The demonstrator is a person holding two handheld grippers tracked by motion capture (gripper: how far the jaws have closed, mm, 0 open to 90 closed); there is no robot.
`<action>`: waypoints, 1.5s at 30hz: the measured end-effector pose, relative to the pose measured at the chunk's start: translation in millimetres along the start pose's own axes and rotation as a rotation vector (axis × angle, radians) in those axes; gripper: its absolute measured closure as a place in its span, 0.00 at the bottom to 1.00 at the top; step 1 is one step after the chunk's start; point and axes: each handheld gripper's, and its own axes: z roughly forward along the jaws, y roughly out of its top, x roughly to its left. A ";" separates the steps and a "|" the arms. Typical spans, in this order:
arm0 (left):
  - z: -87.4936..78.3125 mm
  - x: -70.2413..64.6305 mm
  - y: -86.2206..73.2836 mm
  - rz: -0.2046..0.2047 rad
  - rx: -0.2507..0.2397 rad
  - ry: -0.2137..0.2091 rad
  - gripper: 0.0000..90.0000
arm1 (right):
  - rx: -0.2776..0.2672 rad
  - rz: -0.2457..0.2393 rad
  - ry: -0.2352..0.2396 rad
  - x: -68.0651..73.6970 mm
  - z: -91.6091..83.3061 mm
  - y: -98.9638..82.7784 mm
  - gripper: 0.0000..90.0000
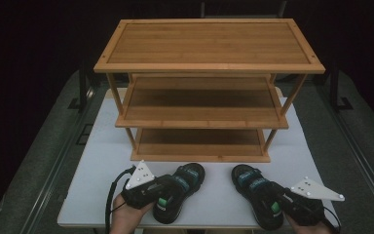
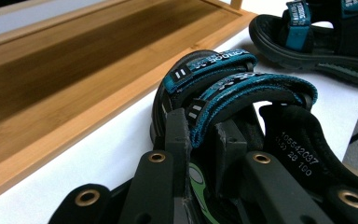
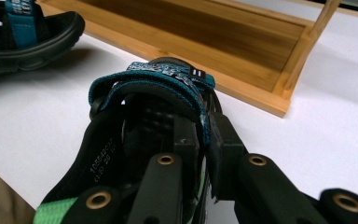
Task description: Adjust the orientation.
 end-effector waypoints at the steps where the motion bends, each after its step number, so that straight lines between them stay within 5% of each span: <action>1: -0.7 0.8 0.0 -0.003 -0.007 0.001 0.88 | -0.003 0.001 0.000 0.7 -0.1 0.5 0.92; 24: -6.6 9.3 12.7 -0.044 -0.120 0.062 0.88 | -0.089 -0.020 0.001 19.2 14.2 23.0 0.92; 45: -0.7 14.3 17.3 -0.057 -0.143 0.081 0.88 | -0.135 -0.032 -0.005 30.8 28.4 40.3 0.92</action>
